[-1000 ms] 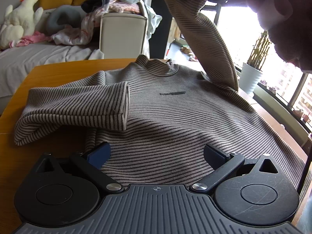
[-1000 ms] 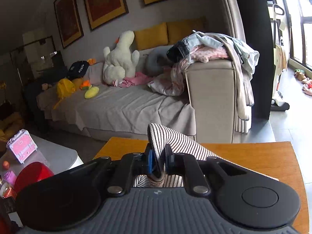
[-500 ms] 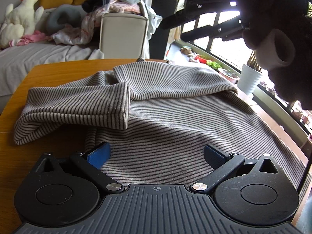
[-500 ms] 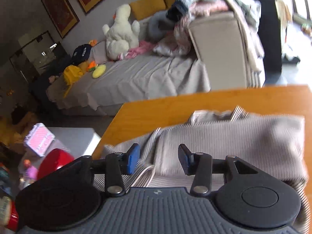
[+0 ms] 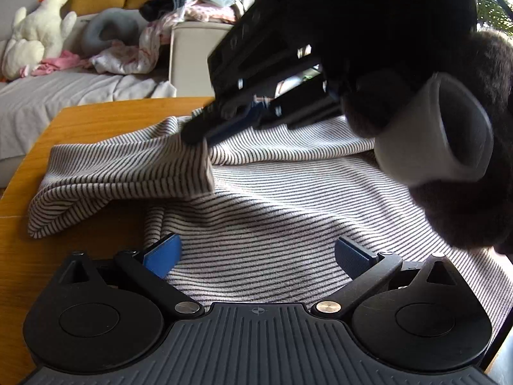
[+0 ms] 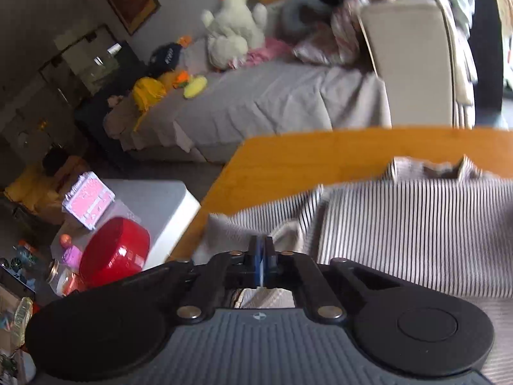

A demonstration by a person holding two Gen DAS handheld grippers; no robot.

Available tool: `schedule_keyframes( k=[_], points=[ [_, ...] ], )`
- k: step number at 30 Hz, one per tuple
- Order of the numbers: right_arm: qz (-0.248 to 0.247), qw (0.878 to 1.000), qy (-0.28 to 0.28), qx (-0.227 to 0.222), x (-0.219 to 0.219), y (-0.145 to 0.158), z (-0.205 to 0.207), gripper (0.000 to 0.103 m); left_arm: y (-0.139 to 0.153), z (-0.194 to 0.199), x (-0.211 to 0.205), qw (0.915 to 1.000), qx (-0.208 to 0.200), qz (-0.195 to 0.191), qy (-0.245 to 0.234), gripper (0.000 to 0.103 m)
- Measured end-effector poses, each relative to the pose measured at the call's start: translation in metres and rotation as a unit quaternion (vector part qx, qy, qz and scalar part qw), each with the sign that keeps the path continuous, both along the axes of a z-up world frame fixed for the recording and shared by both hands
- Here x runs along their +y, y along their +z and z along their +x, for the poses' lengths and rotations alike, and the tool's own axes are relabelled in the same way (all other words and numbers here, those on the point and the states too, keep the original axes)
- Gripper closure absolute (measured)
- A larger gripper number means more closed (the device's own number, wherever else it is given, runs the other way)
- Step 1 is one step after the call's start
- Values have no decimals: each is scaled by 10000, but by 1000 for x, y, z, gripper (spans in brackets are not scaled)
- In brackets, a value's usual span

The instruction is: Fold clothes

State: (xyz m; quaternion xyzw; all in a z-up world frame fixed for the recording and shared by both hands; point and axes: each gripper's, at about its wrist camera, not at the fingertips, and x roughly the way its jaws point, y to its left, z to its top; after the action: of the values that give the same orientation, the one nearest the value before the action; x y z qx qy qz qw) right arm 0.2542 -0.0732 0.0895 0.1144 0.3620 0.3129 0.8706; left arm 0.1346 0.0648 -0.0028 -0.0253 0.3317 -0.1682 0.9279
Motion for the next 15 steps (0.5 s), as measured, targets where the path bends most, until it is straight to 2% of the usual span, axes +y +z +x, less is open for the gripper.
schedule_keyframes(
  k=[3, 5, 6, 8, 10, 11, 12, 14, 15],
  points=[
    [132, 9976, -165, -664, -18, 42, -3, 103, 0, 0, -2, 10000, 11, 55, -3, 0],
    [146, 9957, -287, -871, -33, 61, -1, 103, 0, 1, -5, 9999, 23, 141, -15, 0],
    [127, 9966, -214, -791, -39, 64, 2, 101, 0, 1, -6, 9998, 29, 184, -21, 0],
    [100, 9996, -84, -264, -48, 54, 8, 100, 1, 1, -8, 9997, 25, 246, -26, 0],
    [-19, 9996, -90, 263, -49, 34, 11, 91, 1, 0, -7, 9998, 20, 201, -31, 0],
    [-53, 9989, -109, 452, -48, 20, 9, 82, 1, 0, -4, 9999, 16, 128, -42, 0],
    [-22, 9978, -99, 657, -47, 6, 9, 77, 2, -1, 1, 10000, 26, -29, -33, 0],
    [187, 9944, -64, 1040, -45, -17, 10, 75, 8, -3, 21, 9985, 172, -521, 76, 0],
    [301, 9924, -64, 1195, -43, -26, 12, 70, 13, -5, 31, 9970, 245, -721, 136, 0]
  ],
)
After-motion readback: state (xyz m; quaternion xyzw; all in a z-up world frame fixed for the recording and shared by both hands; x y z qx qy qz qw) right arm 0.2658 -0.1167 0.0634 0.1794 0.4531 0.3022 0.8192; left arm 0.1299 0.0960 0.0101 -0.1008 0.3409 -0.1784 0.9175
